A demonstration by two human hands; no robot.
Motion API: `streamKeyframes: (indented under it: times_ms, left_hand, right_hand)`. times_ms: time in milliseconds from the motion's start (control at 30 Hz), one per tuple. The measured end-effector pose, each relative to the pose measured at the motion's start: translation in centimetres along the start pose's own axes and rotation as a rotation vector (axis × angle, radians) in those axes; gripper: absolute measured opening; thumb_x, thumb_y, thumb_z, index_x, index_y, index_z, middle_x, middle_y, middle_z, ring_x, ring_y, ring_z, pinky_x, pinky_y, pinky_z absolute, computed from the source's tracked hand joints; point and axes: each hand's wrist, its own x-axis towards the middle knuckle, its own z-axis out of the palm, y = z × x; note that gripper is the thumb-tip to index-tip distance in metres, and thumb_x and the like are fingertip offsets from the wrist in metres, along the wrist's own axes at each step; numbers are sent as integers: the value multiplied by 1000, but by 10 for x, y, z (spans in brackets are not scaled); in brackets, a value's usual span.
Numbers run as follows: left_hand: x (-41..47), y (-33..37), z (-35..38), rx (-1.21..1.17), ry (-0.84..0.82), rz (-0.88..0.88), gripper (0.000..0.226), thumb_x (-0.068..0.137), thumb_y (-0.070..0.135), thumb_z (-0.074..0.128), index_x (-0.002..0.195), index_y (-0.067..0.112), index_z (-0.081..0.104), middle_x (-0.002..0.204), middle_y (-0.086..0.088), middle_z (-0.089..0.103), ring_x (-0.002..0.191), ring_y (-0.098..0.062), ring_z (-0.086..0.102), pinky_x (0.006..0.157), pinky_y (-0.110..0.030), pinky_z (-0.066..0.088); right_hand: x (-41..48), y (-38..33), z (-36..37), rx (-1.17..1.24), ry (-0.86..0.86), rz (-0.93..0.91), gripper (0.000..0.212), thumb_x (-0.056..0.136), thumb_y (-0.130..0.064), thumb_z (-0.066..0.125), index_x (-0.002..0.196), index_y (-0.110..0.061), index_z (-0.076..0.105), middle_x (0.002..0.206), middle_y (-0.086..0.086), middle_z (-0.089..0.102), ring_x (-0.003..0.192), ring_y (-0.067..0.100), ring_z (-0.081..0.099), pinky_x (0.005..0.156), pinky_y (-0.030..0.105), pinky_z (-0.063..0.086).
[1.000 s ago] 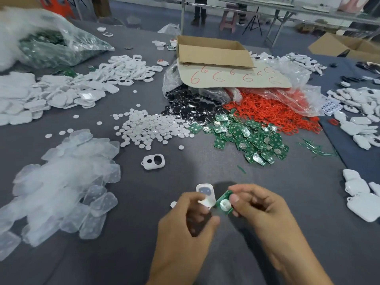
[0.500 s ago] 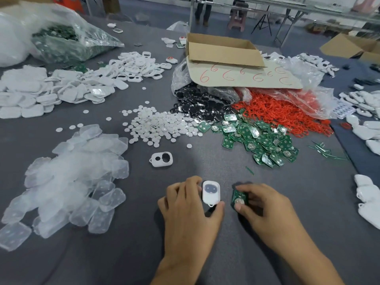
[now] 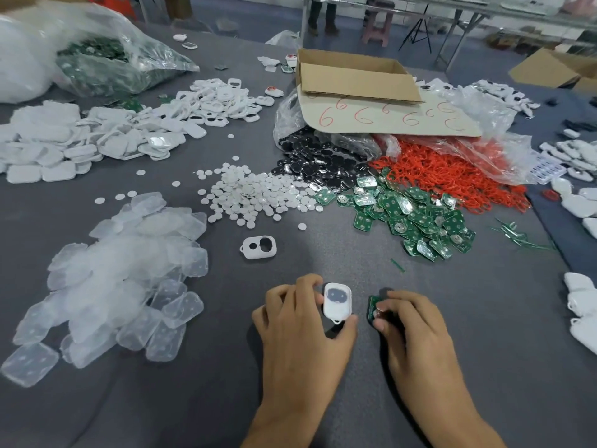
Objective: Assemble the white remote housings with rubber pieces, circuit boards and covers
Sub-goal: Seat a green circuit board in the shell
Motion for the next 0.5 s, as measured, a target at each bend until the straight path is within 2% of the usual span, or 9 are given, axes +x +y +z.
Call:
streamKeyframes:
  times_ms: [133, 233, 400, 500]
  left_hand:
    - [0, 0, 1, -6, -2, 2, 59, 67, 62, 75, 113, 44, 43, 94, 26, 51, 107, -5, 43, 91, -31, 29]
    - [0, 0, 1, -15, -1, -6, 56, 70, 65, 69, 114, 46, 41, 94, 26, 52, 109, -3, 41, 91, -30, 27]
    - [0, -1, 2, -34, -13, -12, 54, 70, 58, 68, 114, 48, 38, 95, 27, 54, 111, -4, 40, 93, -28, 24]
    - [1, -1, 2, -40, -2, -8, 52, 71, 55, 68, 111, 49, 37, 94, 26, 54, 110, -5, 41, 91, -29, 25]
  right_hand:
    - [7, -11, 1, 118, -8, -10, 17, 85, -2, 71, 101, -8, 69, 114, 2, 60, 108, 20, 61, 96, 11, 38]
    - [18, -21, 5, 189, -96, -41, 17, 87, -2, 71, 101, -13, 68, 118, -1, 56, 114, 8, 56, 98, 5, 34]
    - [29, -25, 10, 181, -235, -56, 18, 88, 0, 71, 97, -15, 68, 122, -5, 51, 117, 1, 51, 97, 1, 31]
    - [33, -24, 10, 171, -262, -60, 17, 87, -1, 72, 94, -16, 68, 119, -7, 52, 113, -3, 50, 95, -1, 29]
